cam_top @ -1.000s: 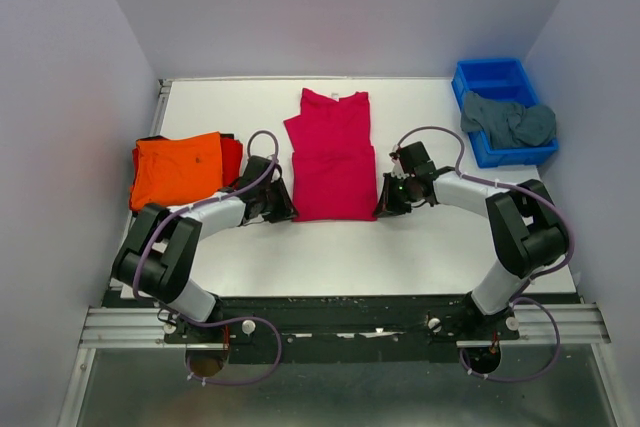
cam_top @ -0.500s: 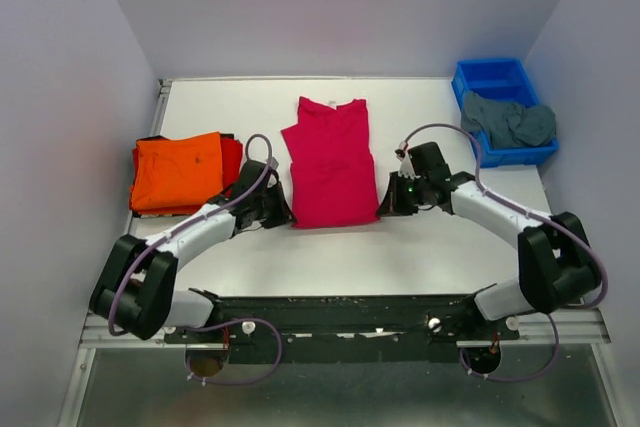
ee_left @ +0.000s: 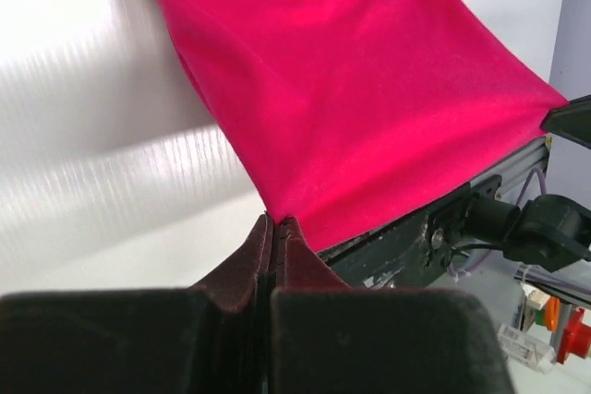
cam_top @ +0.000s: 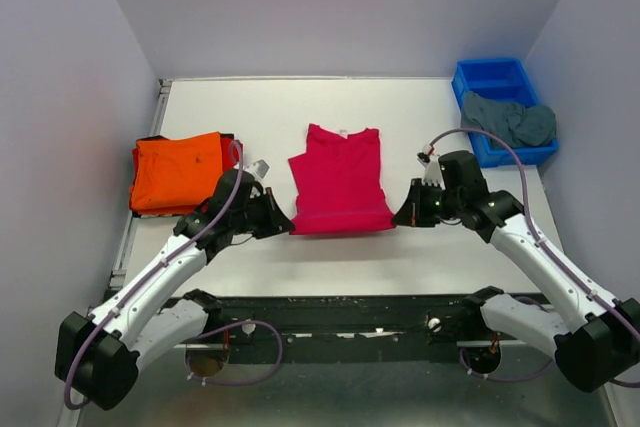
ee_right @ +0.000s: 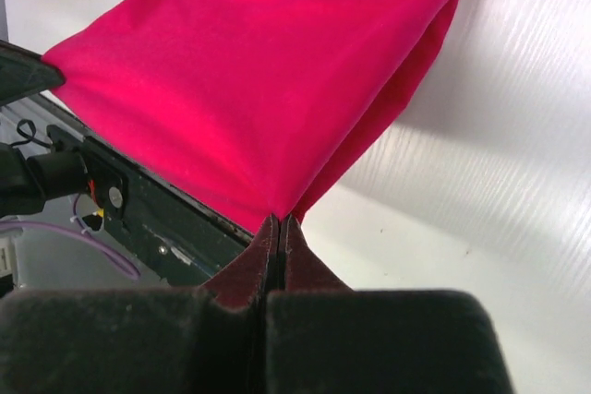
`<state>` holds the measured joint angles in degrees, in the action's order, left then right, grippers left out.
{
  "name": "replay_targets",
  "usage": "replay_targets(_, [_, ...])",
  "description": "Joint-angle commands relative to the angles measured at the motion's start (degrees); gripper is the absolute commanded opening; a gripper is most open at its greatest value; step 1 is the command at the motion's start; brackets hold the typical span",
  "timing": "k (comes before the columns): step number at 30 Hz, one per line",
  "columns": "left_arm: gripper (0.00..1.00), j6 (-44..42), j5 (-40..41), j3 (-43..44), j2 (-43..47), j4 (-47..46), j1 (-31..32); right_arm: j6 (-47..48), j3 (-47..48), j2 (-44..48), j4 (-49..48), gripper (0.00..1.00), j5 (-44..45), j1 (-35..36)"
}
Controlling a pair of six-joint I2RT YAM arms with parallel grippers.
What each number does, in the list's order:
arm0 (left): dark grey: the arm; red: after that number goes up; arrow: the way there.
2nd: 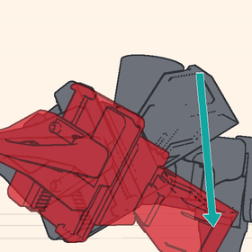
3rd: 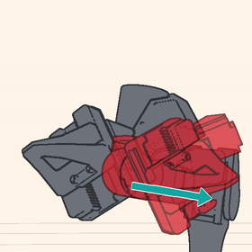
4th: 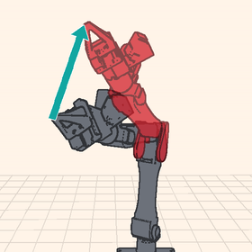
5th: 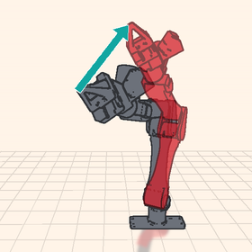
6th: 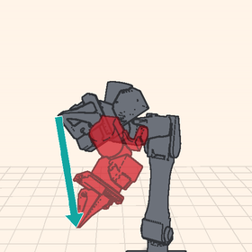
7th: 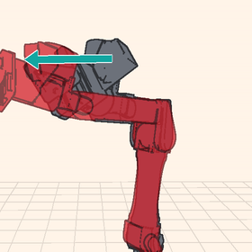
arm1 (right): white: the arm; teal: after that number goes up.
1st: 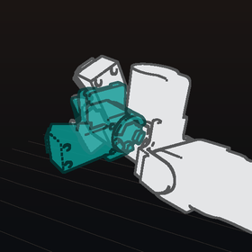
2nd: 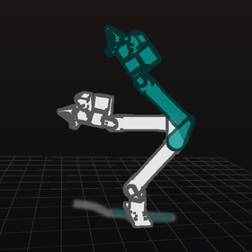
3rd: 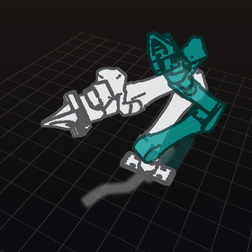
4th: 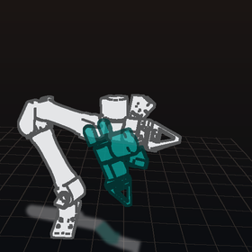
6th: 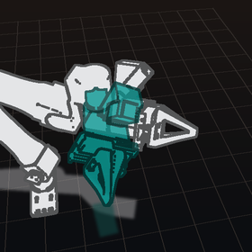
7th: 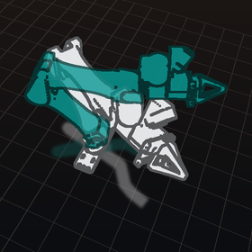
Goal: Fold and stack the t-shirts
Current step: Grab one side of the 2/3 rectangular tshirt with both arms, then fold the long partially folded tshirt into a neat square
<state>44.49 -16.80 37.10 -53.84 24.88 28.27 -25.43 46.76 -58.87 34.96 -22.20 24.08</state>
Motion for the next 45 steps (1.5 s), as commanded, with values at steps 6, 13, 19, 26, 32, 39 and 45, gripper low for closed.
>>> replay_targets(6, [0.0,1.0,0.1,7.4,-5.5,-1.0,-0.5,1.0,10.6,-5.1,5.6,0.01,6.8,-1.0])
replay_targets(13, [0.0,-0.4,3.5,16.6,-17.7,-7.2,-6.5,2.1,23.0,-19.3,4.0,0.01,7.3,-6.4])
replay_targets(19, [0.0,-0.7,5.3,23.8,-27.3,-12.3,-9.5,2.5,33.4,-31.2,3.9,0.01,6.2,-11.3])
replay_targets(26, [0.0,-1.7,5.5,38.4,-43.1,-12.4,-11.2,1.5,45.9,-45.1,4.1,0.01,4.5,-14.4])
replay_targets(32, [0.0,-2.1,4.3,58.5,-61.9,-8.1,-12.2,0.3,60.2,-62.5,4.7,0.01,2.2,-16.4])
replay_targets(39, [0.84,0.2,-1.0,71.9,-78.3,-12.6,-14.0,-1.4,73.4,-76.7,3.2,0.89,-1.4,-17.2])
replay_targets(45, [0.86,-4.6,-3.9,69.9,-77.5,-16.2,-16.2,-1.5,58.6,-68.3,-7.2,0.87,-0.6,-17.2])
